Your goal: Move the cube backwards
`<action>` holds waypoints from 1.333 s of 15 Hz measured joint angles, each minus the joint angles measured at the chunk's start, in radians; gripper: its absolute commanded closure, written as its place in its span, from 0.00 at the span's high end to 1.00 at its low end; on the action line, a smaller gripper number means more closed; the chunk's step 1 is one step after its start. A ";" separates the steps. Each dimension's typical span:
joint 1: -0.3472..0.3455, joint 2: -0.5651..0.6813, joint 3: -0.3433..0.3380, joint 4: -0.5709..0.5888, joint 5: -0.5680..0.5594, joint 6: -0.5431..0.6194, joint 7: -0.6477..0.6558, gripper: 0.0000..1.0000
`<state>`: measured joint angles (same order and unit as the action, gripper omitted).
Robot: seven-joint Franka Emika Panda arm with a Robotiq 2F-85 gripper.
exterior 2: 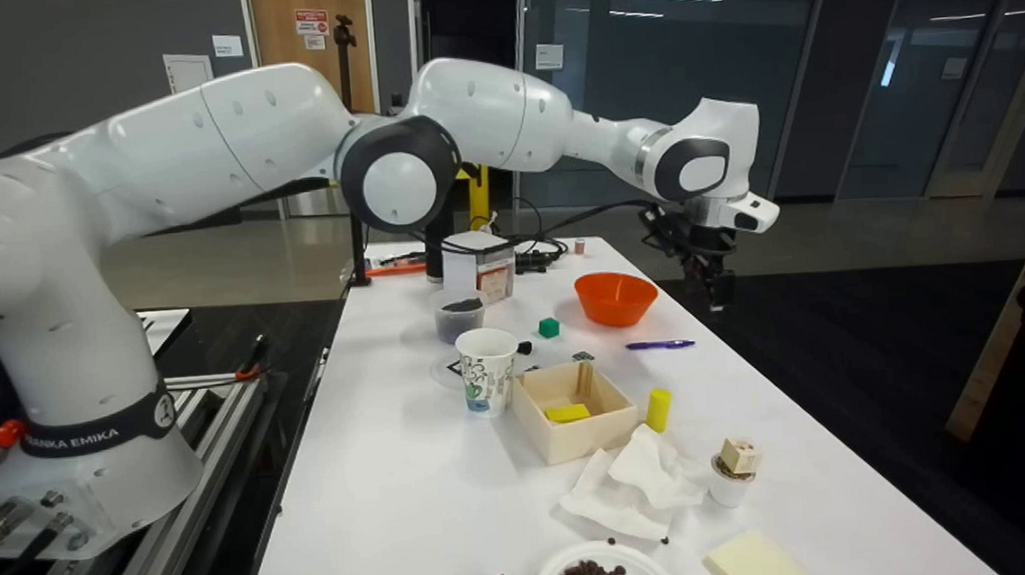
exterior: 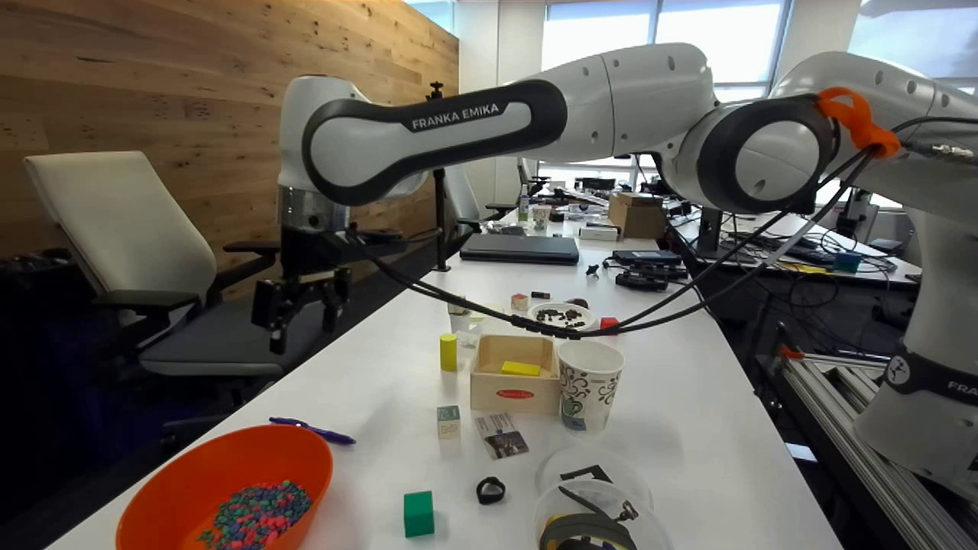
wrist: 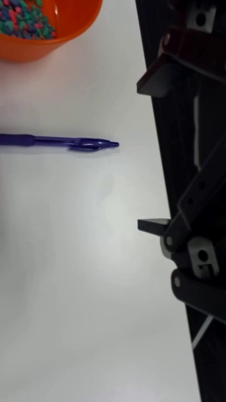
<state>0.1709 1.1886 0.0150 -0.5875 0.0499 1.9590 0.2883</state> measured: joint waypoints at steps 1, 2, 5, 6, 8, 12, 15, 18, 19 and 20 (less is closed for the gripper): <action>0.006 -0.017 -0.017 -0.004 -0.016 0.006 -0.003 1.00; 0.013 -0.036 -0.036 -0.011 -0.033 0.007 -0.008 1.00; 0.036 -0.093 -0.083 -0.038 -0.077 0.004 -0.032 1.00; 0.042 -0.111 -0.092 -0.050 -0.083 0.004 -0.045 1.00; 0.049 -0.152 -0.100 -0.083 -0.085 0.008 -0.076 1.00; 0.056 -0.244 -0.100 -0.191 -0.085 0.065 -0.117 1.00; 0.059 -0.320 -0.100 -0.305 -0.085 0.127 -0.118 1.00; 0.064 -0.394 -0.102 -0.422 -0.085 0.203 -0.115 1.00; 0.067 -0.417 -0.104 -0.462 -0.085 0.230 -0.111 1.00; 0.069 -0.441 -0.106 -0.502 -0.085 0.255 -0.108 1.00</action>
<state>0.2401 0.7475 -0.0914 -1.0890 -0.0349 2.2140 0.1799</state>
